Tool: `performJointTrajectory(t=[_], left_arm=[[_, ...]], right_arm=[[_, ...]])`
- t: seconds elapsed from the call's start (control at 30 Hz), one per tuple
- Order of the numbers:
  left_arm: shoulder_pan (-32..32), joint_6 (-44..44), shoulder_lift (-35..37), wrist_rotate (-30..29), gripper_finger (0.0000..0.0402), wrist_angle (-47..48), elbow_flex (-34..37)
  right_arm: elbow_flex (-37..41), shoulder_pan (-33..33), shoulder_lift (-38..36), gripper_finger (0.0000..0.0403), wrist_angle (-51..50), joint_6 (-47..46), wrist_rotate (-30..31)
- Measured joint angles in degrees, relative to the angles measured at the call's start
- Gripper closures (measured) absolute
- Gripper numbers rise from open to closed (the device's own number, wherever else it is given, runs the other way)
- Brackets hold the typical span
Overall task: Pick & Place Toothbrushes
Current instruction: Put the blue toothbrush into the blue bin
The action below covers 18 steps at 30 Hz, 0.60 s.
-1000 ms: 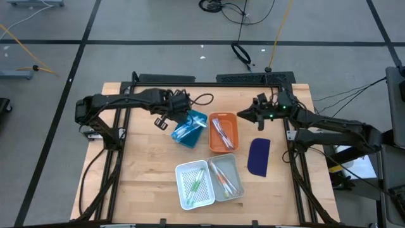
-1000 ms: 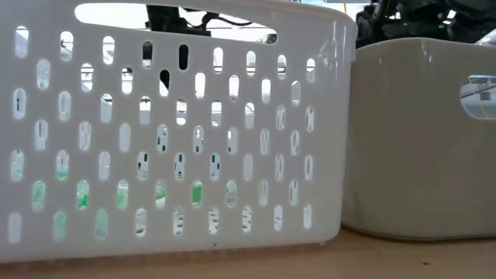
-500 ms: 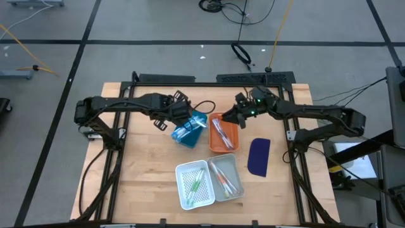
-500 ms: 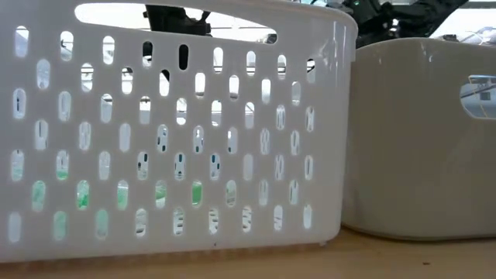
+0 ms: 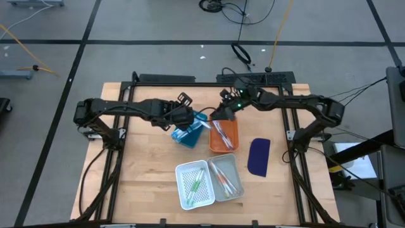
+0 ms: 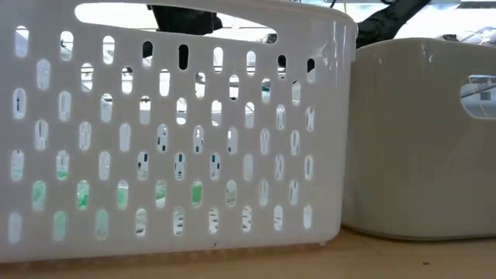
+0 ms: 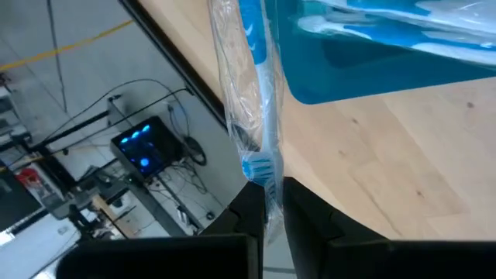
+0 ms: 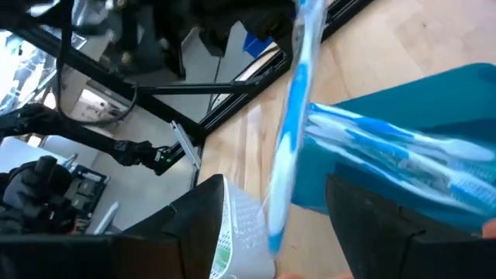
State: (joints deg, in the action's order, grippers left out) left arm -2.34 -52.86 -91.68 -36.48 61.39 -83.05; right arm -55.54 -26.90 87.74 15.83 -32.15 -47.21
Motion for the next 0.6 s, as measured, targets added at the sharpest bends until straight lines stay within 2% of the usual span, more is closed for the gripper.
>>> performJointTrajectory(t=[0.27,0.6], left_arm=[[1.1,-4.3,0.0,-1.1,0.0371,-2.0,0.0],[0.5,-8.8,0.0,-0.9,0.0371,-5.8,0.0]], right_arm=[[-3.8,-0.1,5.6,0.0185,-0.2,-1.6,-5.5],[-8.6,1.3,8.7,0.0183,0.3,-2.5,-7.1]])
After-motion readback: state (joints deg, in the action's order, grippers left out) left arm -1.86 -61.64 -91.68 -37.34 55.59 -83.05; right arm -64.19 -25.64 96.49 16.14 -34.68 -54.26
